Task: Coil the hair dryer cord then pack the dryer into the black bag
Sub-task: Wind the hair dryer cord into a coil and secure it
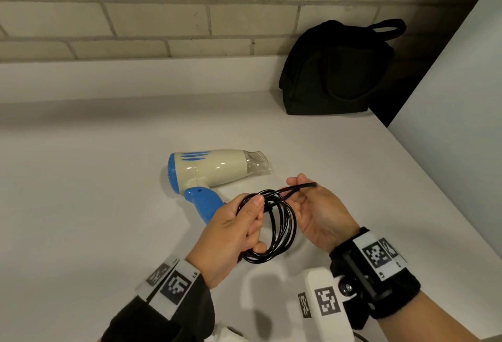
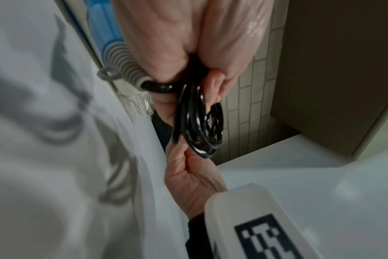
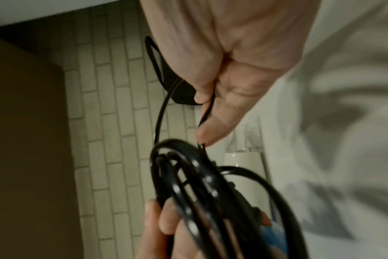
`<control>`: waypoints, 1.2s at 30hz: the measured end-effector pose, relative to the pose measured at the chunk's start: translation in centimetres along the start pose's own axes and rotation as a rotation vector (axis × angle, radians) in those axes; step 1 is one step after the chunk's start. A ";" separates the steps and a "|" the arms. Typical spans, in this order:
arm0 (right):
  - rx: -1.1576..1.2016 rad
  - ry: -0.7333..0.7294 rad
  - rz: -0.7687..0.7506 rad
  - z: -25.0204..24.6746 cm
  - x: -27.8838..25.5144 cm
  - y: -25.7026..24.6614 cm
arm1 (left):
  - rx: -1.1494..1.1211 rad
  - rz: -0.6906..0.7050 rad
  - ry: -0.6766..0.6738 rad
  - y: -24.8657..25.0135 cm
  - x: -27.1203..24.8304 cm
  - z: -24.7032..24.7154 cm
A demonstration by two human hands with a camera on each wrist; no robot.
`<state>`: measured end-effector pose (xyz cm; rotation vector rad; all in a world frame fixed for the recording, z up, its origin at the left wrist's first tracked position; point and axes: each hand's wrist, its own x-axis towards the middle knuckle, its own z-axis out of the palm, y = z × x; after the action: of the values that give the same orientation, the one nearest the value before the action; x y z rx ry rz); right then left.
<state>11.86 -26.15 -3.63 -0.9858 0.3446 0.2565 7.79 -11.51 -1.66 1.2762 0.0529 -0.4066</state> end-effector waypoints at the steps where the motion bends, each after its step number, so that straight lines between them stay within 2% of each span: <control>1: -0.027 -0.001 0.060 -0.1 0.1 0.4 | 0.013 -0.004 0.000 -0.1 -0.1 -0.1; 4: -0.055 -0.082 0.179 -0.4 0.2 1.3 | 0.024 -0.017 -0.003 -0.1 -0.2 -0.4; 8: -0.018 -0.299 0.145 -0.8 -0.1 1.8 | -0.044 -0.011 -0.006 0.3 0.1 -0.7; 10: -0.058 -0.346 0.137 -1.2 -0.3 2.2 | -0.057 -0.020 -0.013 0.1 0.2 -0.8; 15: -0.192 -0.351 0.193 -2.0 -0.9 2.6 | -0.076 -0.045 -0.023 -0.4 0.3 -0.6; 21: -0.092 -0.148 0.143 -2.1 -0.1 3.6 | -0.056 -0.005 0.003 0.0 0.6 -0.3; 25: -0.019 -0.115 0.171 -1.8 0.1 3.7 | 0.014 0.023 0.014 -0.1 0.4 -0.6; 31: -0.092 -0.362 0.192 -1.5 -0.5 3.4 | 0.346 0.091 0.040 -0.1 0.5 -0.5; 36: -0.135 -0.408 0.239 -1.8 -1.2 2.7 | 0.559 0.168 0.061 -1.0 0.7 -0.3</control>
<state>9.48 -26.31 -6.09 -0.9980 0.0706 0.6936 8.18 -11.59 -2.83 1.8296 -0.1241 -0.2420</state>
